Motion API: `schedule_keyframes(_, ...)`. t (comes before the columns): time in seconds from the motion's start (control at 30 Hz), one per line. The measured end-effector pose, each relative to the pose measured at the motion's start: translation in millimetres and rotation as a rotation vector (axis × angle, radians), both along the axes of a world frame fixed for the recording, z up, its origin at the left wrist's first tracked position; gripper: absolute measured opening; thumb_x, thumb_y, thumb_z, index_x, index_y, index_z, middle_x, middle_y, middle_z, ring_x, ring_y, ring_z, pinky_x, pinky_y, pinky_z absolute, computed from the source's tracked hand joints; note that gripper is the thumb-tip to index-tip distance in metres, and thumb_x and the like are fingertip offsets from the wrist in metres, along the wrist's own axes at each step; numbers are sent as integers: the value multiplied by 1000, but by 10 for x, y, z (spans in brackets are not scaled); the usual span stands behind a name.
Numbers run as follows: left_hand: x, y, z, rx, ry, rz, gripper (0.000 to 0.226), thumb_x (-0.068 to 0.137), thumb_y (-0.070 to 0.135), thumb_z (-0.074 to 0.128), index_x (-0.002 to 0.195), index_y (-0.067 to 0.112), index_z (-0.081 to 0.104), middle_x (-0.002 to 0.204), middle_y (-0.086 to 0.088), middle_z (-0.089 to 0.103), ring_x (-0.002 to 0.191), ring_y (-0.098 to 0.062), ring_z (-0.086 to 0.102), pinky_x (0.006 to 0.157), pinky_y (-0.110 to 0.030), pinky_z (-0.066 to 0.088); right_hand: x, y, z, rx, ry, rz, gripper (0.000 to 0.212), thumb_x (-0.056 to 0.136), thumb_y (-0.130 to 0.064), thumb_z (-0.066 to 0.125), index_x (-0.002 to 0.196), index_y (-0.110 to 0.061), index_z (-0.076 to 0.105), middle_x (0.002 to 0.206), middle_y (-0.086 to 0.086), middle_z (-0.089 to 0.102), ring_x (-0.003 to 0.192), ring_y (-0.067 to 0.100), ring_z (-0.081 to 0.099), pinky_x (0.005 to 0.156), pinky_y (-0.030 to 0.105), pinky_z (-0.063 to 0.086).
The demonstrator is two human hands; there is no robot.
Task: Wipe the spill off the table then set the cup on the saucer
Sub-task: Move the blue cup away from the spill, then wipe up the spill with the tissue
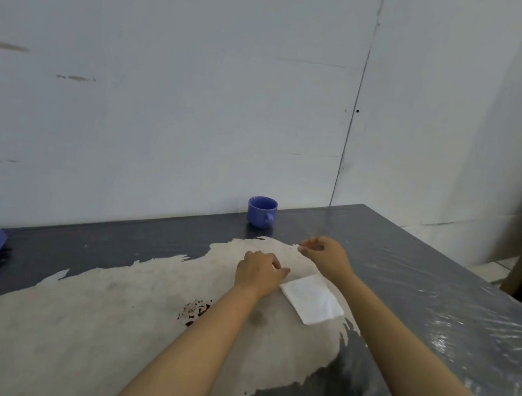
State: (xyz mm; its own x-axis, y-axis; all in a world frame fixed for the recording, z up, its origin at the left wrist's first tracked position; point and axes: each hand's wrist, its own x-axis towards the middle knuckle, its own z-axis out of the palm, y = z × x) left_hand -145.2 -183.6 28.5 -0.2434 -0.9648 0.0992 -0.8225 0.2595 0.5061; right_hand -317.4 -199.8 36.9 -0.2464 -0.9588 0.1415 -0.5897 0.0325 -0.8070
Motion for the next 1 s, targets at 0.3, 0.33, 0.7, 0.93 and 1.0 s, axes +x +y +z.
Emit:
schedule_keyframes(0.3, -103, 159, -171, -93, -32, 98, 31, 84, 45, 67, 107, 24, 74, 110, 1, 66, 108, -20, 52, 91, -34, 51, -337, 315, -204, 196, 190, 57, 36, 80, -38, 75, 114, -25, 71, 122, 3, 64, 111, 20, 57, 95, 32, 45)
schedule_keyframes(0.33, -106, 168, -172, -92, -8, 106, 27, 84, 44, 69, 102, 24, 74, 107, 1, 66, 107, -20, 52, 90, -34, 51, -332, 325, -219, 189, 198, 55, 34, 79, -38, 76, 110, -24, 73, 121, 2, 64, 110, 21, 57, 95, 34, 47)
schedule_keyframes(0.7, 219, 292, -14, 57, 238, 138, 14, 85, 30, 70, 94, 19, 68, 105, 1, 71, 98, -17, 64, 86, -31, 53, -5, 385, -31, 96, 166, 139, 26, 87, -30, 69, 107, -14, 65, 110, 7, 67, 96, 20, 59, 80, 29, 44)
schedule_keyframes(0.93, 856, 446, 125, 104, 276, 79, 20, 81, 26, 74, 97, 13, 75, 103, -1, 73, 93, -15, 65, 84, -28, 53, 625, 390, 126, 120, 508, 235, 25, 96, -35, 53, 116, -23, 62, 116, 2, 65, 101, 19, 57, 94, 33, 44)
schedule_keyframes(1.0, 1018, 499, 118, 118, 271, 84, 20, 81, 28, 75, 95, 14, 76, 99, 1, 73, 90, -13, 64, 80, -27, 52, 838, 364, 134, 139, 575, 280, 26, 98, -33, 49, 119, -21, 60, 118, 4, 64, 102, 20, 57, 92, 31, 42)
